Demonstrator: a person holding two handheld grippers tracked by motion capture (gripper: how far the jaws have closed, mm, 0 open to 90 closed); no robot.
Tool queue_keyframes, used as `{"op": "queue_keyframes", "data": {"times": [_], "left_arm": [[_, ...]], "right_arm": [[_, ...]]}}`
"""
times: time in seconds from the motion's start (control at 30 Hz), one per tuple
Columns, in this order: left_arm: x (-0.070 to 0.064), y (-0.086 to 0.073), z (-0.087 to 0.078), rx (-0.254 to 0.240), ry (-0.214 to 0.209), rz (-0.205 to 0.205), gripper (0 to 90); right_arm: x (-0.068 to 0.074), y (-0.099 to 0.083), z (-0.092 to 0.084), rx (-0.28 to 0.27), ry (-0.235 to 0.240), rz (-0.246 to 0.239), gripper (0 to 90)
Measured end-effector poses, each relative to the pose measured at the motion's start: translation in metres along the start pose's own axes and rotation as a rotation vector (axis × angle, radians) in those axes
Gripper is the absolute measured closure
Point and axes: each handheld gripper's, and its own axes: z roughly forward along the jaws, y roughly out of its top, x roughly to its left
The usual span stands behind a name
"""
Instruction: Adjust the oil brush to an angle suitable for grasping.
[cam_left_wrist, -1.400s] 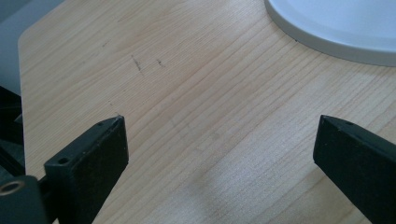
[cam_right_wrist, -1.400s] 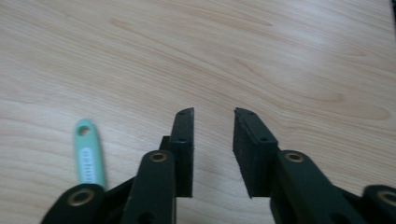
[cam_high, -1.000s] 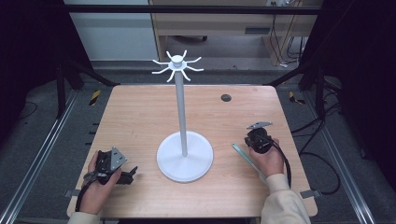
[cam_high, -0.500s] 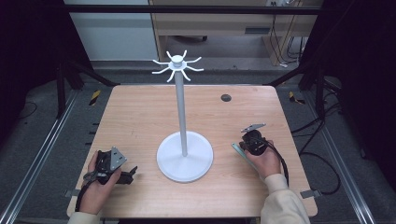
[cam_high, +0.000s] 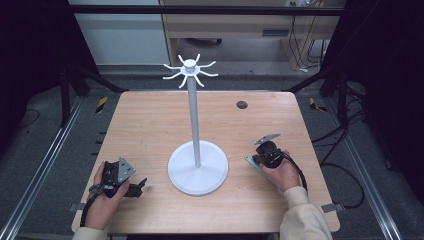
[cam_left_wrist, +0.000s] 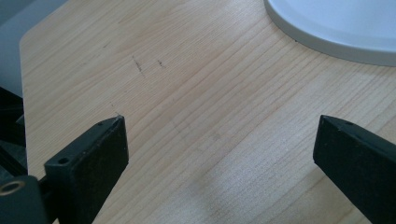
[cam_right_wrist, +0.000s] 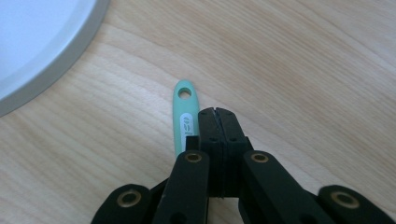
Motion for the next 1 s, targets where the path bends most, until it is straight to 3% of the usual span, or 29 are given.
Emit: {"op": "queue_keyframes", "data": {"times": [0.43, 0.6, 0.87, 1.0], "left_arm": [[0.000, 0.000, 0.000, -0.001, 0.002, -0.002, 2.8], [0.000, 0.000, 0.000, 0.000, 0.001, 0.000, 2.8], [0.000, 0.000, 0.000, 0.000, 0.001, -0.002, 2.8], [0.003, -0.003, -0.002, -0.001, 0.014, -0.016, 2.8]], "right_arm": [[0.020, -0.004, -0.007, 0.018, 0.094, -0.098, 90.0], [0.021, -0.005, -0.008, 0.023, 0.118, -0.101, 90.0], [0.022, -0.004, -0.009, 0.025, 0.111, -0.105, 90.0], [0.027, -0.003, -0.012, 0.018, 0.089, -0.154, 90.0]]}}
